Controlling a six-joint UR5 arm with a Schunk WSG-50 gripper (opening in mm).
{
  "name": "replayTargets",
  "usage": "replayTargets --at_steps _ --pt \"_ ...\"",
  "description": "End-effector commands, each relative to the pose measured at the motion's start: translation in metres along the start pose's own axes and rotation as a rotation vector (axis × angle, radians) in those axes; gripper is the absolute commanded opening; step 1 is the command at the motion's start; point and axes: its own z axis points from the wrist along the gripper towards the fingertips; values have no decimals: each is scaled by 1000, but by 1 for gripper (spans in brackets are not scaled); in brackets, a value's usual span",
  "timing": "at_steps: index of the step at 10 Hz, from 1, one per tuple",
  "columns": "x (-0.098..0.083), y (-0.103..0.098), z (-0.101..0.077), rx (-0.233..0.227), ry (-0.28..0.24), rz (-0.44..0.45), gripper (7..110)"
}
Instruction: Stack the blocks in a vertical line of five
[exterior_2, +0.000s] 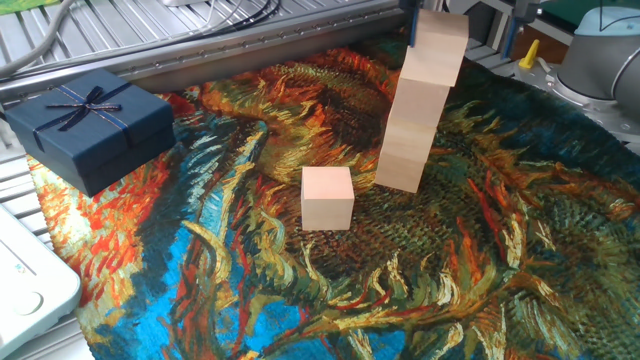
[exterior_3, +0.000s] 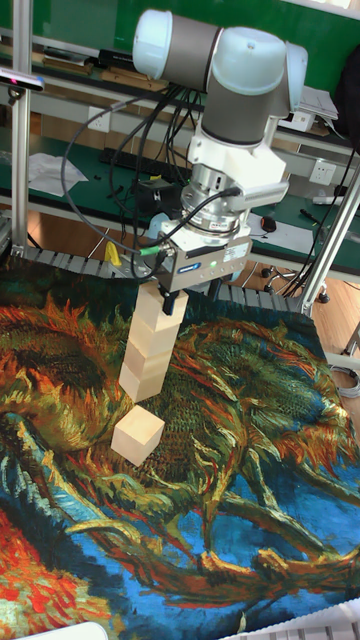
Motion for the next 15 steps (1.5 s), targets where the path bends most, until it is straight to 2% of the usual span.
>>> replayTargets --at_steps 1,7,15 --pt "1 2 -1 -11 5 -3 88" --pt "4 -3 -1 4 16 -10 88" --pt "5 -2 -1 -2 16 -12 88"
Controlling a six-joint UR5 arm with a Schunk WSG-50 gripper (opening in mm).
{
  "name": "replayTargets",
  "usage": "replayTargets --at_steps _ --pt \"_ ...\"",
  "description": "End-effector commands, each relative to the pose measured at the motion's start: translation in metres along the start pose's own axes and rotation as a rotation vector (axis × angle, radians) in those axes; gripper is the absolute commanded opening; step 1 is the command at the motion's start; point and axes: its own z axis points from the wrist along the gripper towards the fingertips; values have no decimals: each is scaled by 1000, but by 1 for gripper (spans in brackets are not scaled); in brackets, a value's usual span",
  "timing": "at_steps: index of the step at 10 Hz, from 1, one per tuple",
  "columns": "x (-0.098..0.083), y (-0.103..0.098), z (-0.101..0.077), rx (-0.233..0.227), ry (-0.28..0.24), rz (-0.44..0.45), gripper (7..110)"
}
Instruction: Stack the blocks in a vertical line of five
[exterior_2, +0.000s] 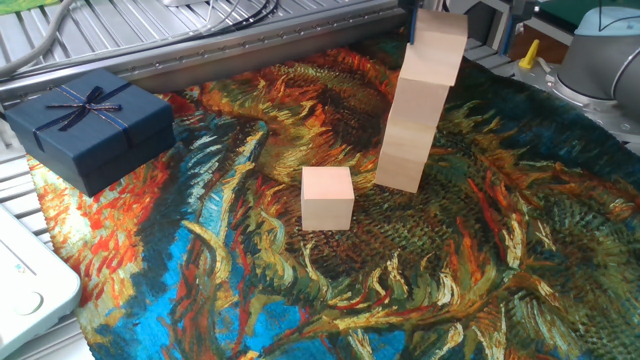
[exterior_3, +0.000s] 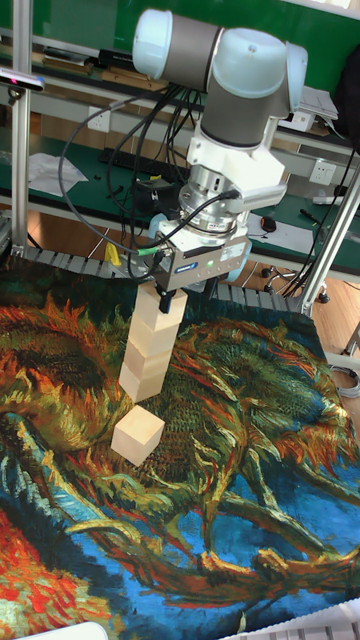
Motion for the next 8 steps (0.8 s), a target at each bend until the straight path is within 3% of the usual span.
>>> replayTargets --at_steps 1,8 --pt "0 -1 -2 -2 -3 -2 88" --pt "1 -1 -2 -3 0 1 88"
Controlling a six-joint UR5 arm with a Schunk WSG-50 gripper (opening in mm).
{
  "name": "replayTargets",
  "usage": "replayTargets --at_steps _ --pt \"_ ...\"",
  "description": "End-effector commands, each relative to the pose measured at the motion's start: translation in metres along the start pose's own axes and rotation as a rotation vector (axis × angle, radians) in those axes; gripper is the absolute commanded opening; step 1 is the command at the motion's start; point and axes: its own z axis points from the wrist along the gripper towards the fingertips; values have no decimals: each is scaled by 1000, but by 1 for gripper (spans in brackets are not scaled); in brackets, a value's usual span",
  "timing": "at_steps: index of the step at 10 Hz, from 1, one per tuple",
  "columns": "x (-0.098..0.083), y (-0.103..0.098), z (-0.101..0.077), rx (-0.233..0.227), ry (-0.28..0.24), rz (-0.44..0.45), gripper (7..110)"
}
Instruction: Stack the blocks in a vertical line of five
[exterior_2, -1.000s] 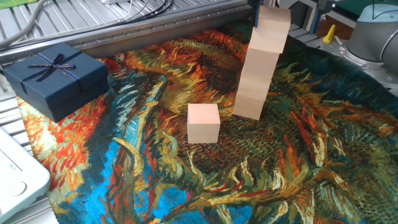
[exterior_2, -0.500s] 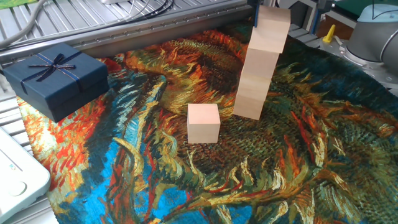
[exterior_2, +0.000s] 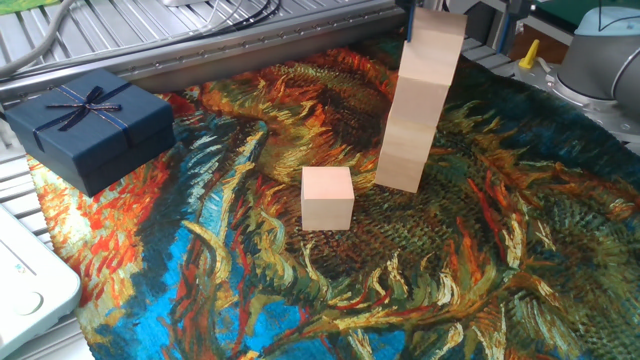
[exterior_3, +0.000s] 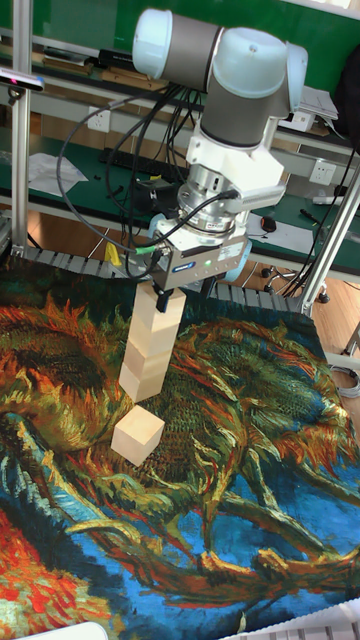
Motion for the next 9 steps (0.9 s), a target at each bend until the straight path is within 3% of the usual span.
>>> replayTargets --at_steps 1,6,7,9 --pt "-3 4 -2 -15 -14 1 88" --pt "-8 10 -4 -25 -27 -13 88" --pt "-8 5 -4 -9 -28 -24 88" --pt "-7 -1 -12 -20 -43 -48 88"
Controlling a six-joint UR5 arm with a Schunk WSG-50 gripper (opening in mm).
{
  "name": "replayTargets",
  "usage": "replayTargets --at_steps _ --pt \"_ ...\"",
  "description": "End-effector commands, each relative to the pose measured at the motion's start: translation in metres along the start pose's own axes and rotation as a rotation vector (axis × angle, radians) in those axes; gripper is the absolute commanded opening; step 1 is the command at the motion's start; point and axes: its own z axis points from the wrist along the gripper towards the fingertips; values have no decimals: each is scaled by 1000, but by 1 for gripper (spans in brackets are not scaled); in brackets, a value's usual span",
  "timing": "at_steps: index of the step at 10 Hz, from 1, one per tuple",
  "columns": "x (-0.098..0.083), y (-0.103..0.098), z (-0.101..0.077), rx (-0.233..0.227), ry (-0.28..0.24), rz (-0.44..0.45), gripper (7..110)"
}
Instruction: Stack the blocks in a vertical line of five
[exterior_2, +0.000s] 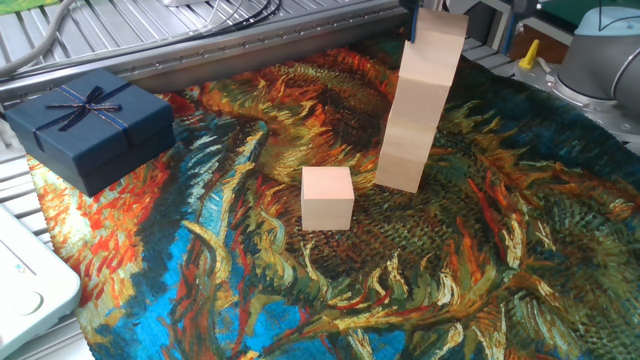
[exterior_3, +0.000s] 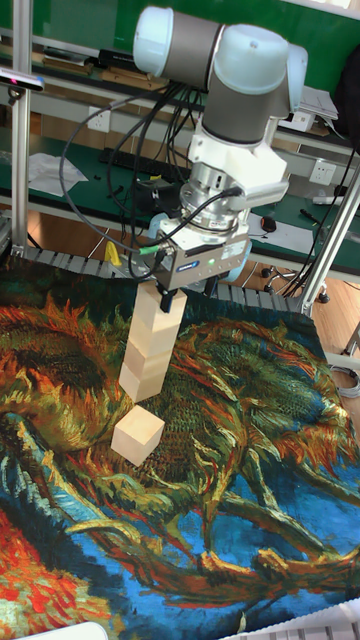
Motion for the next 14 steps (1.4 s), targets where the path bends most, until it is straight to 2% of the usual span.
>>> replayTargets --at_steps 1,2,3,4,5,7,8,9,11,12,13,14 --pt "2 -5 -14 -18 -28 -22 88" --pt "4 -10 -19 -20 -39 -22 88" --pt "12 -23 -25 25 -39 24 88" --pt "13 -29 -31 43 -60 72 88" --pt "20 -48 -41 132 -76 126 88" --pt "33 -62 -54 183 -107 173 88" --pt "41 -78 -57 214 -114 178 66" --pt "56 -105 -60 286 -100 180 66" --pt "59 -124 -56 305 -132 191 66" --pt "58 -122 -55 293 -144 189 66" --pt "57 -97 -56 229 -136 204 66" --pt "61 -79 -57 195 -113 220 66"
